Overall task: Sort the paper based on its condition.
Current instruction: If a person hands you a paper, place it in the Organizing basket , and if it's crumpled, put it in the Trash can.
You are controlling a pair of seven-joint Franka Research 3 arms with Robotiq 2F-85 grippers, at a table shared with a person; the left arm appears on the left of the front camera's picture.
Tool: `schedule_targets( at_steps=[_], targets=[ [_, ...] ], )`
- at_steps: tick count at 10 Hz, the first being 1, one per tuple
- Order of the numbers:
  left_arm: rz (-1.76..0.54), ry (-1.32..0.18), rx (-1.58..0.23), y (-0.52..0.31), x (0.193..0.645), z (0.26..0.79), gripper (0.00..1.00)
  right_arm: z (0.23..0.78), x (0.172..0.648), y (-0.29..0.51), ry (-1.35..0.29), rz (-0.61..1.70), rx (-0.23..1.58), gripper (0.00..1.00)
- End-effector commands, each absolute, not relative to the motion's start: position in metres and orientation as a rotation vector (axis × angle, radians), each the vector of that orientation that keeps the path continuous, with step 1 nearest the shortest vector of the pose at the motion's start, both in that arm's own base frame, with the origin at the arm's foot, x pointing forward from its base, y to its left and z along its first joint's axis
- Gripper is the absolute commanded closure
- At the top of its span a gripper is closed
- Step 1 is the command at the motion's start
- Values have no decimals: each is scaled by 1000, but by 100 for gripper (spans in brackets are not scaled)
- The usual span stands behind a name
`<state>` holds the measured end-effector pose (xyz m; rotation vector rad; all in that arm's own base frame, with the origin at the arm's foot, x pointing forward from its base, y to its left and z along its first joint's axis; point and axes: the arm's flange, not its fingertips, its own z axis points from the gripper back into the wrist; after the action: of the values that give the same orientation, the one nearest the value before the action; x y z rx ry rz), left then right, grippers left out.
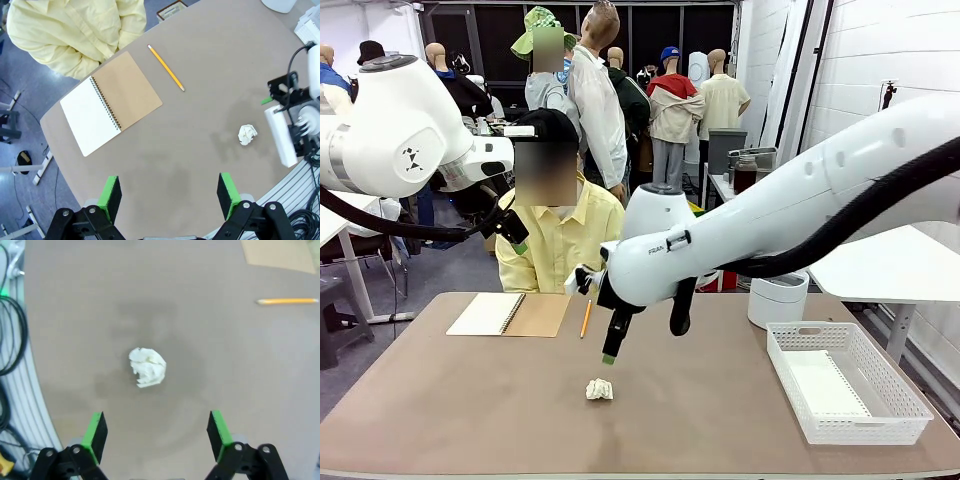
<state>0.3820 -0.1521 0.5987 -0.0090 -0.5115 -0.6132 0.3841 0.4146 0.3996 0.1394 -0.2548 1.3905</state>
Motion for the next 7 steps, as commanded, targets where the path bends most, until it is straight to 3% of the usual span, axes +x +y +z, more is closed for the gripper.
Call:
schedule_targets(
  at_steps=[1, 7],
  targets=[
    [-615, -514, -11, -150, 383, 600, 0, 393, 392, 418, -192, 1449, 196, 0],
    [-615, -514, -11, -150, 383, 600, 0, 382, 386, 423, -202, 1433, 169, 0]
  ],
)
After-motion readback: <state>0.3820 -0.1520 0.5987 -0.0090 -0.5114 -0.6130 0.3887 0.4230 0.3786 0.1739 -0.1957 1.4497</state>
